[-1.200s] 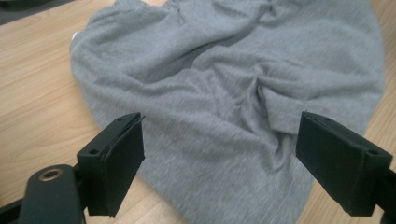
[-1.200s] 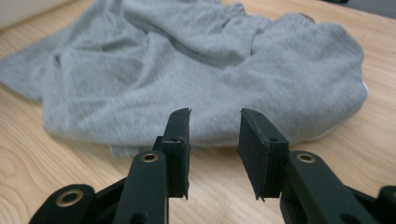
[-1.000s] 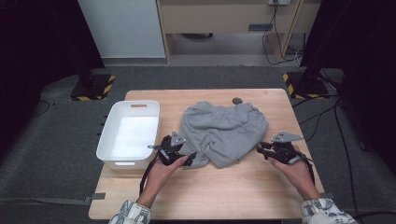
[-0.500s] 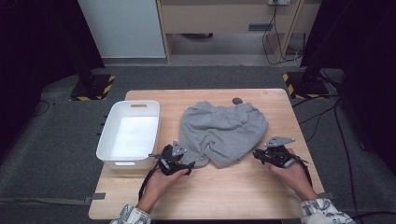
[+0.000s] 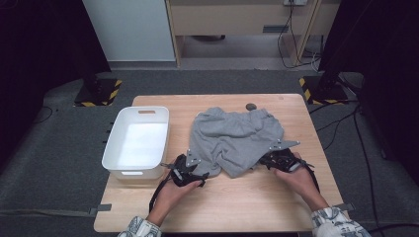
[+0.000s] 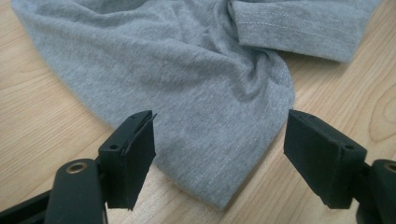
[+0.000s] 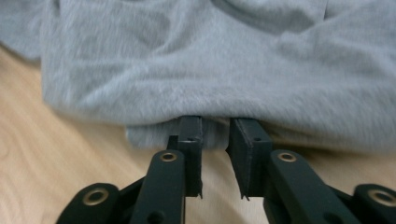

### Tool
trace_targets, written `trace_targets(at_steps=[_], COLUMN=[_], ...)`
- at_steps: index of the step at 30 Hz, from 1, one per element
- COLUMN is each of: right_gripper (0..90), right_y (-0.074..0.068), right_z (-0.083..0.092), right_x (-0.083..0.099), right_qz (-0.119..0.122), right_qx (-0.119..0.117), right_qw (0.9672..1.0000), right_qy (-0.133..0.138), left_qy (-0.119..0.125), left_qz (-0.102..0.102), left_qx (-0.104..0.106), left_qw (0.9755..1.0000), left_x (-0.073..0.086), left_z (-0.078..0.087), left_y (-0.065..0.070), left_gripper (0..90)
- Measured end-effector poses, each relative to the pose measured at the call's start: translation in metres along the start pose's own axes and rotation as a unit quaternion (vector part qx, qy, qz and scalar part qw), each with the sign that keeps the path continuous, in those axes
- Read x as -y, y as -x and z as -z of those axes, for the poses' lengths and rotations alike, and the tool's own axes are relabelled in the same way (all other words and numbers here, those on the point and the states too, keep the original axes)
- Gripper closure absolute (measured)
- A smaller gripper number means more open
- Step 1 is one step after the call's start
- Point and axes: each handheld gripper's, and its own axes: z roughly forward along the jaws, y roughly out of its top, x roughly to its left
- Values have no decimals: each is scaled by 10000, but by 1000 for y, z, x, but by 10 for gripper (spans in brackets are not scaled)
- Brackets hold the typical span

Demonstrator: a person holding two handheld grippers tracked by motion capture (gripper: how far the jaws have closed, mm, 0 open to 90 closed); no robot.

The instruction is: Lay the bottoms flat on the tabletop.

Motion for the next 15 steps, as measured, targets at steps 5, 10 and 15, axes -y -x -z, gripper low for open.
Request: trace_targets(at_steps=[5, 10, 15], right_gripper=[653, 647, 645], right_y=[1, 3, 9], right_z=[-17, -32, -49], right_x=[-19, -37, -45], right_qz=[-149, -354, -360], right_qx=[86, 47, 132], right_qw=[9999, 9993, 9992], right_qy=[2, 75, -136], left_qy=[44, 81, 62], left_qz=[28, 88, 73], left_qx=[-19, -32, -24], left_qw=[10000, 9999, 10000], left_x=[-1, -1, -1], left_z=[1, 1, 1], left_y=[-1, -3, -2], left_gripper=[242, 244, 243])
